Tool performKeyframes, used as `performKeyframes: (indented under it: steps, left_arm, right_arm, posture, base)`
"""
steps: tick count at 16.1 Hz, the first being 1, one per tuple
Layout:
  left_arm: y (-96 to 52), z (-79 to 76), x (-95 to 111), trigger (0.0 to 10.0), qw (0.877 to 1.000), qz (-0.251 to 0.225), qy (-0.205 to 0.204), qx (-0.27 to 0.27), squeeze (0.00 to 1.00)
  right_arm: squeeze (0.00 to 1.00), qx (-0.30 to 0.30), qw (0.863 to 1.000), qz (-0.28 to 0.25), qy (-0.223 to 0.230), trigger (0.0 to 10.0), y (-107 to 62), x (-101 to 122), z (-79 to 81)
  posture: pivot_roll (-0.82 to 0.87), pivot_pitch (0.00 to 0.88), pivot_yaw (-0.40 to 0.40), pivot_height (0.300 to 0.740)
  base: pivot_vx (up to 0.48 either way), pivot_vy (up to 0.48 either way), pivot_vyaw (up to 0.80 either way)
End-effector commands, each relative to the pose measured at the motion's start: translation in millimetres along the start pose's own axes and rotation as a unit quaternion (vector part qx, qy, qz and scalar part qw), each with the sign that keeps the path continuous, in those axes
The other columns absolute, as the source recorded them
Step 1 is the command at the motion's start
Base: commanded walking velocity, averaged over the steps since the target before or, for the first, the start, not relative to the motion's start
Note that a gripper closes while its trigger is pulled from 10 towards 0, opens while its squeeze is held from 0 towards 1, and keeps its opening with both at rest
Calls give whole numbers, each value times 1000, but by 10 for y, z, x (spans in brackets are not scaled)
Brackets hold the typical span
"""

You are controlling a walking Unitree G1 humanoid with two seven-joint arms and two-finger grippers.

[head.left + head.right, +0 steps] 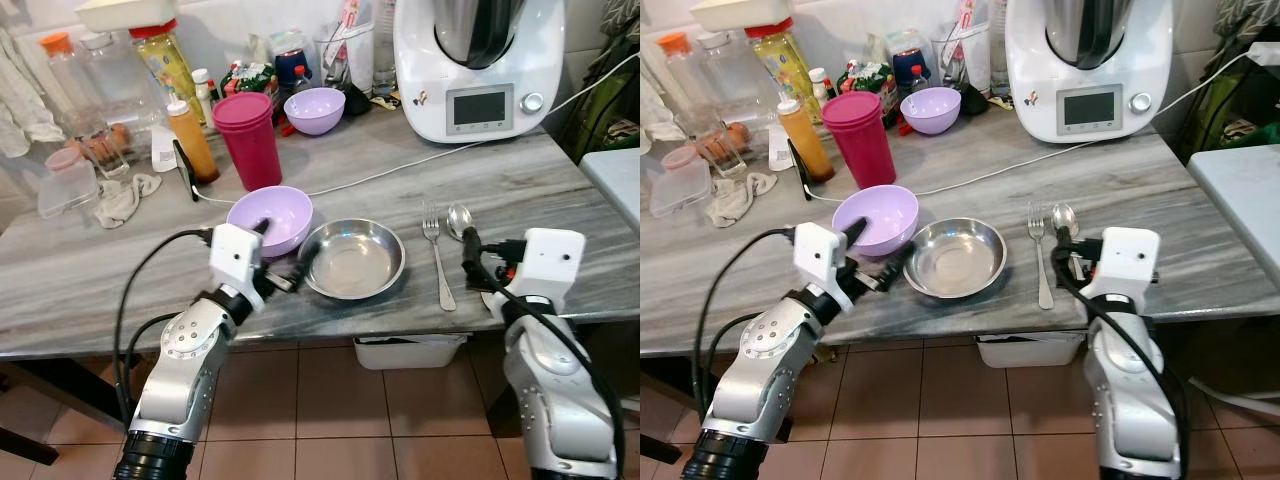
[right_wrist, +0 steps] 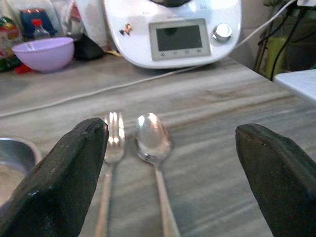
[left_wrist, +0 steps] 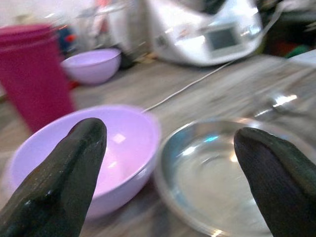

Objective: Setting the table

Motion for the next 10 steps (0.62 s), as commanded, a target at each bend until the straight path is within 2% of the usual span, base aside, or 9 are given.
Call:
performKeyframes:
  steps: [1,7,9,10]
  left_arm:
    - [-70,115,-87,10000,999,19,14,34,0]
    - [-307,195,-344,10000,993,72,29,89,0]
    - [-312,206,-359,10000,992,77,33,94,0]
    - [-288,216,-357,10000,992,79,35,96,0]
  right_arm:
    - [1000,15,1000,-19,0,10000,-25,78,85]
    - [1000,-8,1000,-10,-5,10000,-77,0,-26]
    - [1000,-8,1000,3,-6,10000,-77,-38,-29]
    - [0,-4,1000,7,0,10000,-67,-51,-5]
  posture:
    - [-292,0,146,740]
    - [-283,0,142,740]
    - [-282,0,141,740]
    - [-281,0,139,740]
  base:
    - [0,0,0]
    - [0,0,0]
    - [0,0,0]
    - [0,0,-619]
Point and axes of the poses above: a point about 5 cm out from each wrist's last joint towards the gripper, its own y axis pointing out of the wrist towards the gripper, its own x axis along the axis of the wrist's last joint, z = x × y, the point moved 3 cm from there along y, pointing out of the wrist towards the gripper, and after that the axes turned 5 degrees about y, right-handed, at the moved point
